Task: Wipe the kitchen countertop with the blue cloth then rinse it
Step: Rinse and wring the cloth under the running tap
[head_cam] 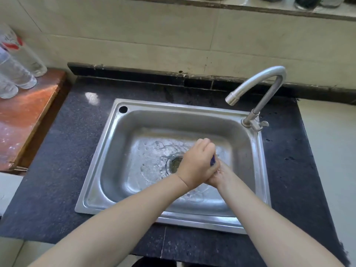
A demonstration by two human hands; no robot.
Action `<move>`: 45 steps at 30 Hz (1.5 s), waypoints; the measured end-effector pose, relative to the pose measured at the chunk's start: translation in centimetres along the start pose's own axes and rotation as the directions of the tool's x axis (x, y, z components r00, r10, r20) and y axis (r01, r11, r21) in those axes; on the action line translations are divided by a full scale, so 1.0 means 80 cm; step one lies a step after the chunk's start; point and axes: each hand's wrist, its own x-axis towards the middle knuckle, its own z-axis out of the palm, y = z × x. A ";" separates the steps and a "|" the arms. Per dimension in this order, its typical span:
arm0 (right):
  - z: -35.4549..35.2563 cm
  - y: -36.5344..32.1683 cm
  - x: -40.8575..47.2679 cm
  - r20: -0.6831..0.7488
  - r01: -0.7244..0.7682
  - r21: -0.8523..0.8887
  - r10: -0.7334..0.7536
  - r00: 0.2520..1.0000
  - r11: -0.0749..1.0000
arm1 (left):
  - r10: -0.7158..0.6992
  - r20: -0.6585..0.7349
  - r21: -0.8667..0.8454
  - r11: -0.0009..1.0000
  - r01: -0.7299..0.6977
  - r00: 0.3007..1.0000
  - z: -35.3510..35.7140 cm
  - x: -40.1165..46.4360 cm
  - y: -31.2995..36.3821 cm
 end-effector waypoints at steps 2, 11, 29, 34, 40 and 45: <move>-0.016 0.004 0.009 0.063 -0.037 0.048 0.034 0.997 0.998 | 0.047 0.074 -0.012 0.999 -0.047 0.996 0.008 -0.014 -0.008; -0.017 -0.002 0.018 0.108 -0.083 -0.217 0.109 0.988 0.973 | -0.830 0.117 -0.552 0.402 0.730 0.545 -0.012 -0.012 0.000; 0.016 -0.044 -0.013 0.457 0.513 -0.849 -0.313 0.832 0.123 | -0.285 0.932 -0.164 0.222 0.961 0.224 -0.069 0.019 0.007; -0.013 -0.020 0.042 -0.019 0.246 -0.755 -0.396 0.918 0.608 | -0.602 0.741 0.225 0.640 0.734 0.297 -0.021 0.000 0.004; -0.061 0.002 0.091 -0.430 0.019 -0.585 -0.330 0.840 0.811 | -0.644 0.670 0.504 0.759 0.412 0.368 0.032 -0.042 -0.014; -0.072 -0.005 0.103 -0.438 -0.075 -0.677 -0.319 0.841 0.733 | -0.631 0.696 0.474 0.762 0.442 0.342 0.045 -0.045 -0.018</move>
